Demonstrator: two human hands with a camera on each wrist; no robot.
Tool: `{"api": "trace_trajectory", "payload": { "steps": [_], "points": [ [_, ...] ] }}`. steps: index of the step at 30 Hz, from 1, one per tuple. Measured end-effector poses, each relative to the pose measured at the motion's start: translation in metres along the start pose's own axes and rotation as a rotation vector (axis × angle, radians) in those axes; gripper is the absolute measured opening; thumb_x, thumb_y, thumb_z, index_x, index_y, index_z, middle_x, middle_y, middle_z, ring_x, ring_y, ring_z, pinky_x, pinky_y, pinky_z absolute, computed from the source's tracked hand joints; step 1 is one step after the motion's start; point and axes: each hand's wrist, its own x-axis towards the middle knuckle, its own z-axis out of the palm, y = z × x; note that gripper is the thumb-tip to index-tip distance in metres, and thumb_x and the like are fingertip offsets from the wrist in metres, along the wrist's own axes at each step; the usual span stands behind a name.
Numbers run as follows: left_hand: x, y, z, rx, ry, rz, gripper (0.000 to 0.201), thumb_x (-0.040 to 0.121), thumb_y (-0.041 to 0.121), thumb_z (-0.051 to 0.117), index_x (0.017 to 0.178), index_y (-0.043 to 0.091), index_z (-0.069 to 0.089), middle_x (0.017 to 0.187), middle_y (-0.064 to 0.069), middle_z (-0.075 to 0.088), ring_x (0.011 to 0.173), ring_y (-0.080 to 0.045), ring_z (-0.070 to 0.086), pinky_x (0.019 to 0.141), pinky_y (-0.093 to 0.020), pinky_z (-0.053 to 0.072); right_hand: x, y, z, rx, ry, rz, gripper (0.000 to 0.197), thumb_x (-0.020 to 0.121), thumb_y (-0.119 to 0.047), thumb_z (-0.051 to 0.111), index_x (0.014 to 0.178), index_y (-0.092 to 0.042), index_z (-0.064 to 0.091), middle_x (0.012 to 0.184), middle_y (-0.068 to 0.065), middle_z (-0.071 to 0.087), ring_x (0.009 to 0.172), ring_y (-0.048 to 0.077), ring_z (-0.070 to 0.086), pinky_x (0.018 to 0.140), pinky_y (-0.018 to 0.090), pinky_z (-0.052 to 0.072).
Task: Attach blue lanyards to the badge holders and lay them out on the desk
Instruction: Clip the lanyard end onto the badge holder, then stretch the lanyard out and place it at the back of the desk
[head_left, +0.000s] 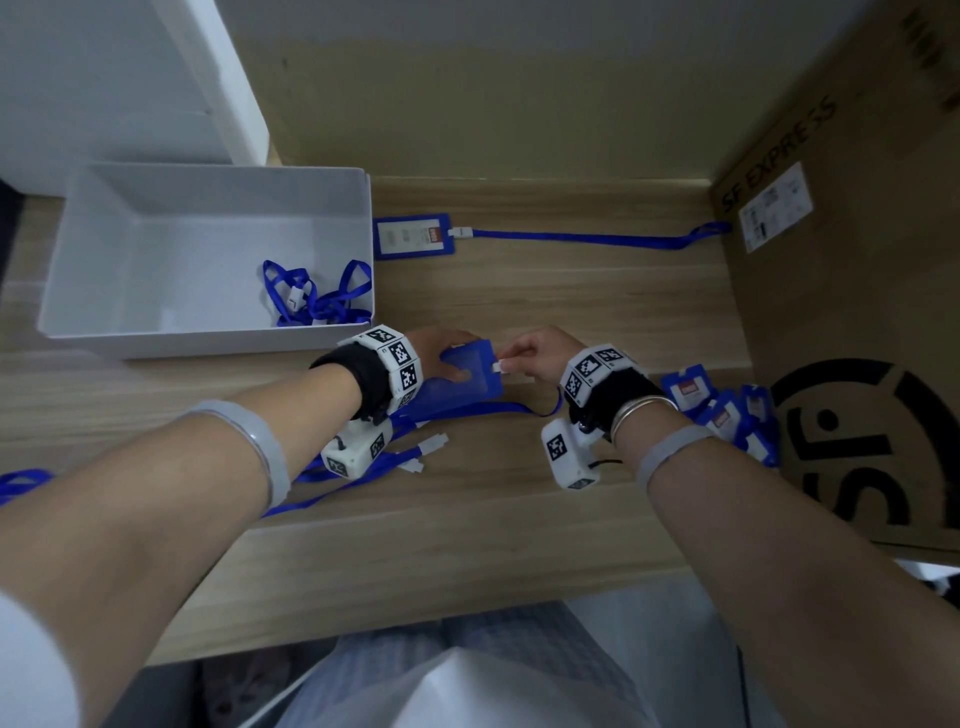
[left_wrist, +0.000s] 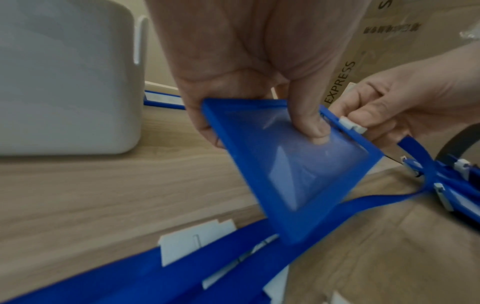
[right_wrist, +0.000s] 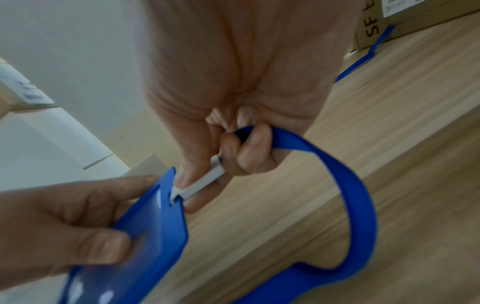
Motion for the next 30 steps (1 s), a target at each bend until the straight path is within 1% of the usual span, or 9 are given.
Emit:
{"api": "trace_trajectory", "payload": {
  "steps": [2, 4, 11, 15, 18, 21, 23, 25, 30],
  "points": [
    [0.003, 0.002, 0.003, 0.04, 0.023, 0.035, 0.064, 0.093, 0.014, 0.052, 0.147, 0.016, 0.019, 0.153, -0.008, 0.028, 0.14, -0.025, 0.03, 0.112, -0.034, 0.027, 0.002, -0.001, -0.001, 0.017, 0.033, 0.006, 0.025, 0.087, -0.015, 0.064, 0.111, -0.007, 0.068, 0.115, 0.008, 0.068, 0.108, 0.017, 0.06, 0.084, 0.021, 0.04],
    [0.006, 0.004, 0.005, 0.125, 0.061, 0.04, 0.067, 0.095, 0.014, 0.048, 0.149, 0.019, 0.01, 0.154, -0.009, 0.025, 0.138, -0.026, 0.033, 0.109, -0.034, 0.031, 0.005, -0.001, -0.003, 0.03, 0.057, 0.014, 0.025, 0.087, -0.014, 0.065, 0.11, -0.006, 0.068, 0.113, 0.01, 0.069, 0.11, 0.019, 0.06, 0.085, 0.021, 0.038],
    [0.016, 0.011, 0.005, 0.222, 0.041, 0.023, 0.109, 0.073, 0.041, 0.073, 0.15, 0.02, -0.001, 0.145, -0.01, 0.031, 0.13, -0.03, 0.04, 0.106, -0.043, 0.04, 0.013, 0.004, -0.012, 0.155, 0.095, 0.05, 0.025, 0.088, -0.016, 0.063, 0.112, -0.008, 0.067, 0.067, -0.009, 0.054, 0.052, 0.0, 0.044, 0.055, 0.017, 0.034],
    [0.023, 0.008, 0.0, 0.199, 0.223, 0.032, 0.082, 0.078, 0.032, 0.07, 0.144, 0.019, 0.023, 0.139, -0.007, 0.045, 0.12, -0.026, 0.051, 0.097, -0.039, 0.047, 0.009, 0.005, -0.031, 0.026, -0.027, 0.062, 0.021, 0.085, -0.028, 0.066, 0.105, -0.026, 0.061, 0.08, -0.006, 0.06, 0.065, 0.008, 0.05, 0.068, 0.024, 0.041],
    [0.026, 0.011, -0.008, 0.081, 0.318, -0.002, 0.077, 0.077, 0.026, 0.071, 0.14, 0.014, 0.028, 0.135, -0.009, 0.048, 0.118, -0.027, 0.054, 0.087, -0.034, 0.046, 0.01, 0.007, -0.055, -0.154, -0.021, 0.102, 0.007, 0.082, -0.022, 0.067, 0.088, -0.019, 0.065, 0.081, -0.003, 0.061, 0.083, 0.013, 0.055, 0.081, 0.027, 0.041],
    [0.039, 0.009, -0.024, 0.014, 0.384, -0.005, 0.064, 0.082, 0.019, 0.066, 0.136, 0.011, 0.033, 0.133, -0.013, 0.048, 0.118, -0.032, 0.053, 0.089, -0.031, 0.043, 0.014, 0.008, -0.08, -0.303, 0.056, 0.146, 0.009, 0.085, -0.026, 0.064, 0.084, -0.017, 0.063, 0.074, -0.002, 0.054, 0.079, 0.016, 0.05, 0.072, 0.027, 0.037],
    [0.047, 0.011, -0.036, -0.003, 0.398, -0.011, 0.05, 0.083, 0.018, 0.064, 0.127, 0.014, 0.041, 0.131, -0.017, 0.05, 0.118, -0.035, 0.053, 0.098, -0.043, 0.045, 0.016, 0.006, -0.098, -0.323, 0.058, 0.158, 0.012, 0.088, -0.024, 0.061, 0.086, -0.013, 0.062, 0.068, 0.0, 0.051, 0.072, 0.018, 0.048, 0.066, 0.027, 0.038],
    [0.054, 0.013, -0.048, 0.063, 0.404, -0.059, 0.062, 0.081, 0.022, 0.066, 0.134, 0.011, 0.037, 0.134, -0.016, 0.046, 0.119, -0.034, 0.051, 0.099, -0.045, 0.044, 0.02, 0.006, -0.116, -0.344, 0.073, 0.186, 0.014, 0.09, -0.023, 0.059, 0.085, -0.011, 0.062, 0.073, 0.006, 0.055, 0.073, 0.022, 0.05, 0.067, 0.029, 0.04],
    [0.074, 0.014, -0.082, 0.216, 0.425, -0.186, 0.052, 0.082, 0.024, 0.06, 0.129, 0.01, 0.042, 0.127, -0.015, 0.052, 0.109, -0.035, 0.056, 0.091, -0.047, 0.049, 0.042, 0.021, -0.163, -0.307, 0.175, 0.286, 0.022, 0.091, -0.021, 0.059, 0.07, -0.012, 0.058, 0.061, 0.004, 0.053, 0.055, 0.018, 0.047, 0.058, 0.03, 0.04]
  ]
}}
